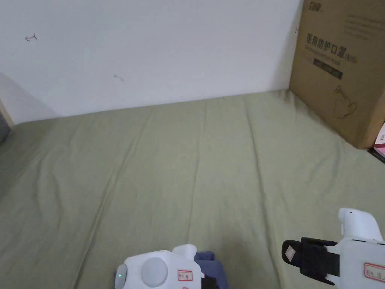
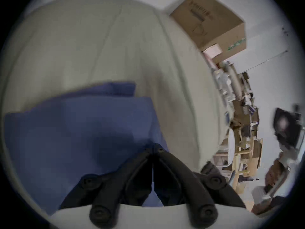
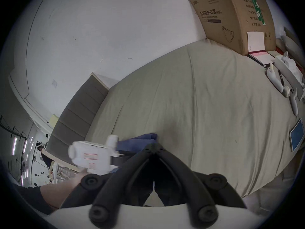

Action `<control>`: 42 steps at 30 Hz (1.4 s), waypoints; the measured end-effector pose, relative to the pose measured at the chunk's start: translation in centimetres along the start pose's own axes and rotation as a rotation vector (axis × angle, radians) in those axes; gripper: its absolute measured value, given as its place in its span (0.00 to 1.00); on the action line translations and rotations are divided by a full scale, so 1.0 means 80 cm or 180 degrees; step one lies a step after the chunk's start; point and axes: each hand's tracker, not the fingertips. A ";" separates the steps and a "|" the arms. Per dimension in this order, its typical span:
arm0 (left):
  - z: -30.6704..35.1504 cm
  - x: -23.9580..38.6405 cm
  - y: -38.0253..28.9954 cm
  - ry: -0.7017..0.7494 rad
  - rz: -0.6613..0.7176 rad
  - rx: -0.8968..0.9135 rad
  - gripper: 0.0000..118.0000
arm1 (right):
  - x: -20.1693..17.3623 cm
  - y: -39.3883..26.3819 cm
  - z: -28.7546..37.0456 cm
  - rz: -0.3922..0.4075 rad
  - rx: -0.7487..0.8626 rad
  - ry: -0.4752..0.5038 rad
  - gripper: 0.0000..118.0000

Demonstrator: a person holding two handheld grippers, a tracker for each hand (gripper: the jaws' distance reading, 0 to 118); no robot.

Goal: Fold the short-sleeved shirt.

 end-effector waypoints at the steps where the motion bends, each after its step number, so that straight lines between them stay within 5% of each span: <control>1: -0.015 -0.002 -0.002 0.0035 0.0002 -0.0059 0.00 | 0.001 0.000 0.000 -0.0005 -0.0011 -0.0016 0.00; 6: -0.002 -0.014 -0.001 -0.0519 0.0446 0.0019 0.00 | 0.003 -0.001 0.000 -0.0054 -0.0045 -0.0057 0.00; 11: 0.131 0.003 -0.004 -0.0497 0.0006 0.0965 0.00 | -0.016 0.004 0.006 -0.0080 0.0003 0.0039 0.00; 17: 0.331 0.044 -0.033 0.0427 -0.0596 0.2601 0.00 | -0.089 0.039 0.040 0.0390 0.0532 0.0120 0.00; 22: 0.405 0.066 -0.047 0.1511 -0.0812 0.3486 0.00 | -0.166 0.074 0.055 0.0953 0.1266 -0.0211 0.00; 29: 0.390 0.048 -0.058 0.1824 -0.0634 0.3668 0.00 | -0.170 0.082 0.030 0.1349 0.2062 -0.0856 0.00; 33: 0.375 0.040 -0.075 0.1849 -0.0461 0.3723 0.00 | -0.152 0.074 0.023 0.1111 0.2047 -0.1075 0.00; 42: 0.371 0.038 -0.068 0.1784 -0.0470 0.3615 0.00 | -0.138 0.082 0.030 0.1053 0.1959 -0.1207 0.00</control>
